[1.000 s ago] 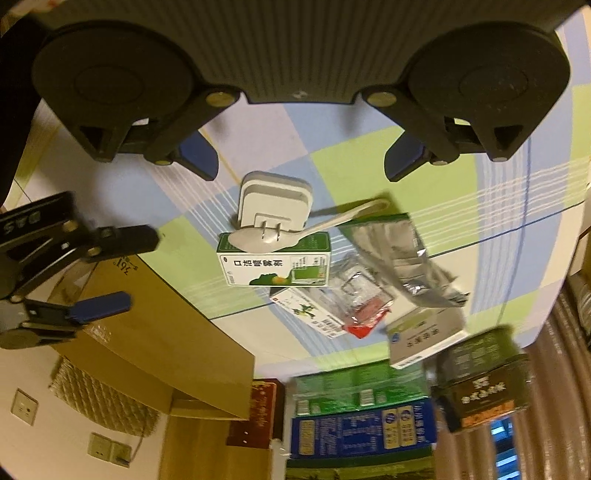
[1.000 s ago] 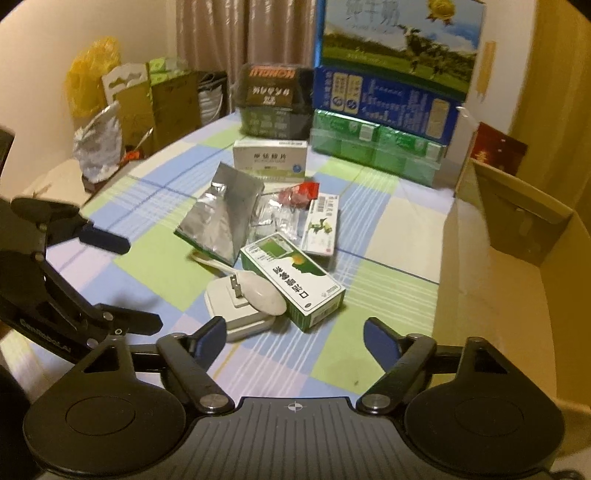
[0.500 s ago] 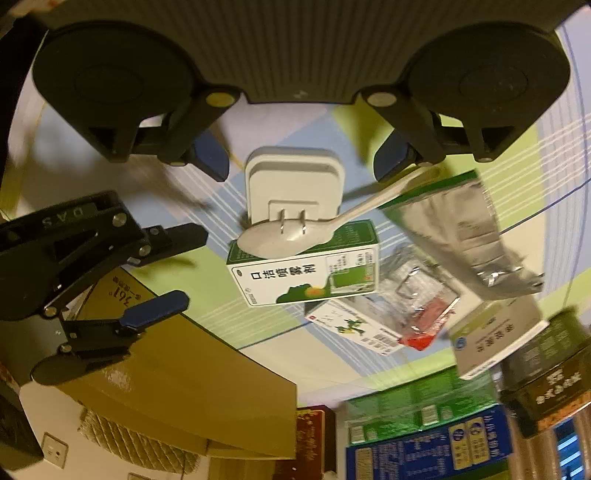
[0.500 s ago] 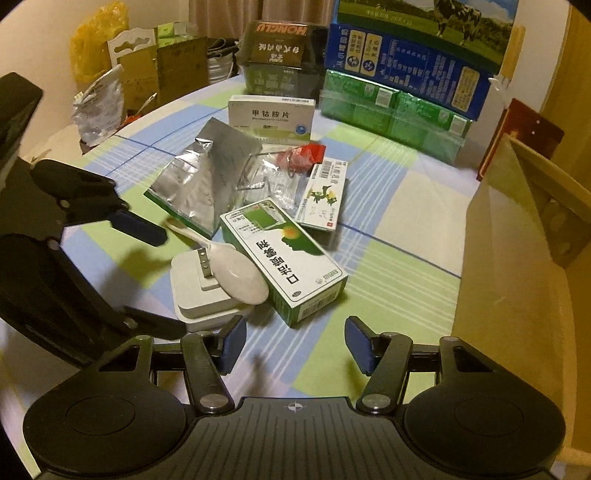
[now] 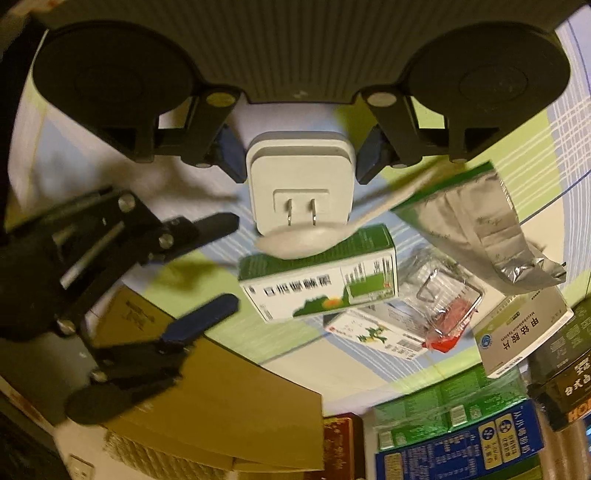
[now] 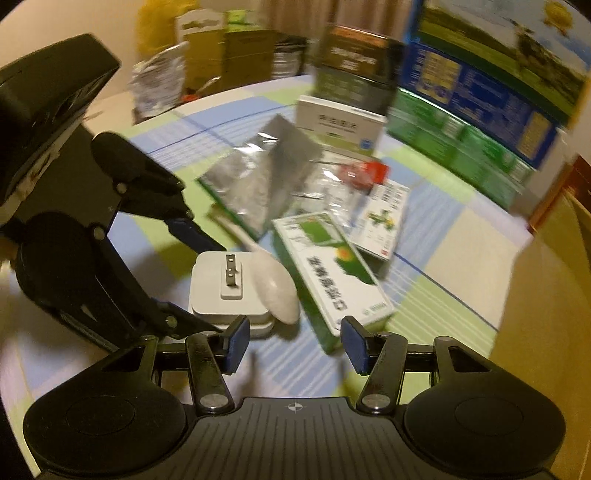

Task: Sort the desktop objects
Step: 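Grasp the white plug charger with the left tool, then grasp the white plastic spoon by its bowl with the right tool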

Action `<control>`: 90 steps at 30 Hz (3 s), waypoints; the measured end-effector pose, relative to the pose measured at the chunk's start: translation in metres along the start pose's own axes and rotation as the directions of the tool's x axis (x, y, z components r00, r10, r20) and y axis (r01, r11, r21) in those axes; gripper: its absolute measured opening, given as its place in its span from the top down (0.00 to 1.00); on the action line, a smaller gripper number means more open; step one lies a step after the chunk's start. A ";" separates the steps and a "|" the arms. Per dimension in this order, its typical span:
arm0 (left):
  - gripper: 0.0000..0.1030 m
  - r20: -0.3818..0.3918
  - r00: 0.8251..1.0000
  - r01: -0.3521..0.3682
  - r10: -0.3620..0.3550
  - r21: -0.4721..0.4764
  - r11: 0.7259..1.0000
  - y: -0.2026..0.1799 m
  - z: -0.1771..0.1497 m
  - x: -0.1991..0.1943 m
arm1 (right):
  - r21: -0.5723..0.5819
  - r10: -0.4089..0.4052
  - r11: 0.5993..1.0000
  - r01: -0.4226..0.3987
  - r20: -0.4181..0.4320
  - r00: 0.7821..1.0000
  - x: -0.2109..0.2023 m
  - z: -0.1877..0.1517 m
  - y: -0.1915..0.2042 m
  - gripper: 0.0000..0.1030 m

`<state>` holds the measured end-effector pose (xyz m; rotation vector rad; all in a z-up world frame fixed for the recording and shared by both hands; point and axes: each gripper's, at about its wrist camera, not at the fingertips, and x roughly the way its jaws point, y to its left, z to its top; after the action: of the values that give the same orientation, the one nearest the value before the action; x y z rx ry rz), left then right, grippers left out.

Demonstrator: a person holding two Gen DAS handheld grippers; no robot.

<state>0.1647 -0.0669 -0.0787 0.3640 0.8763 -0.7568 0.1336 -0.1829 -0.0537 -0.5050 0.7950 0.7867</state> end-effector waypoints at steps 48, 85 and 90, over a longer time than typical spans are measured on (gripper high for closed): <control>0.37 -0.002 0.997 -0.078 0.079 -0.107 0.991 0.033 -0.054 -0.042 | 0.135 -0.010 0.991 0.017 -0.053 0.999 0.019 0.006 0.002 0.82; 0.41 0.006 0.995 -0.101 0.103 -0.143 0.985 0.031 -0.045 -0.034 | 0.038 0.102 0.994 -0.100 -0.047 0.994 0.022 -0.009 0.020 0.71; 0.42 -0.012 0.992 -0.124 0.123 -0.119 0.985 0.026 -0.044 -0.033 | 0.063 0.089 0.994 -0.087 -0.034 0.995 0.017 -0.009 0.019 0.71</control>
<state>0.1458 -0.0091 -0.0791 0.3111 0.8911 -0.5866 0.1225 -0.1697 -0.0749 -0.4329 0.8773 0.8338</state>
